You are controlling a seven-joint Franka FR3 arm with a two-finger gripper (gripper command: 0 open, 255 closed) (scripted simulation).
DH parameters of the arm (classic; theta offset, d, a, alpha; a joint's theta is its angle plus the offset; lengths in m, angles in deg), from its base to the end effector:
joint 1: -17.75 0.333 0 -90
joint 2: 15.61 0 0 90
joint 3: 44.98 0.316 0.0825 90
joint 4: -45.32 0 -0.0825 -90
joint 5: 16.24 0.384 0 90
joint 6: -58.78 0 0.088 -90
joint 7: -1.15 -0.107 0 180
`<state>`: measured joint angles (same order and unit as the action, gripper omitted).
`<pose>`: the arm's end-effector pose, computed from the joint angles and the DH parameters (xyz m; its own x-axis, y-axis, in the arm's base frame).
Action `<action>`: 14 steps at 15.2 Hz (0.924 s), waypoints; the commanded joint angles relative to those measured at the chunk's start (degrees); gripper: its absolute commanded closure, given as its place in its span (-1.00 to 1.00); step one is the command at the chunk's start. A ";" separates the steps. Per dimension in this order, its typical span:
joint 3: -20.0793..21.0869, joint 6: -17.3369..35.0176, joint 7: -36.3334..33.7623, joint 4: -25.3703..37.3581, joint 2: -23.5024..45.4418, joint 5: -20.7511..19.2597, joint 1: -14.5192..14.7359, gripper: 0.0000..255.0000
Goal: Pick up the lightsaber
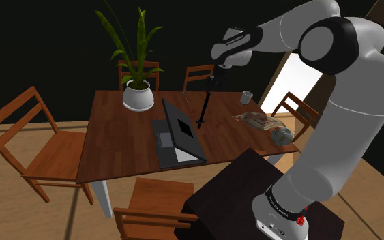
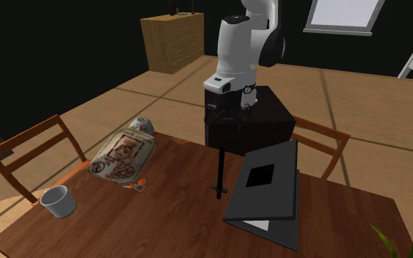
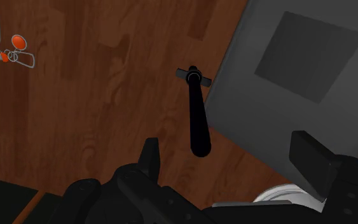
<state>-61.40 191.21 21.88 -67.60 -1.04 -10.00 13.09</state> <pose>0.5733 -0.2112 0.3568 0.9933 -0.0622 0.0971 -0.0644 -0.9977 0.0197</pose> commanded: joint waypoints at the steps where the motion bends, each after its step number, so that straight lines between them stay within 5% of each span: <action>1: 0.54 0.66 1.82 4.86 5.14 2.29 -1.14 -1.00; 11: 1.60 5.37 3.39 5.04 10.01 4.37 -2.20 -1.00; 12: 1.58 5.35 3.39 5.00 9.95 4.35 -2.19 1.00; 14: 1.58 5.37 3.37 4.95 9.92 4.35 -2.18 1.00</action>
<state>-59.81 196.55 25.24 -62.63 8.85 -5.65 10.93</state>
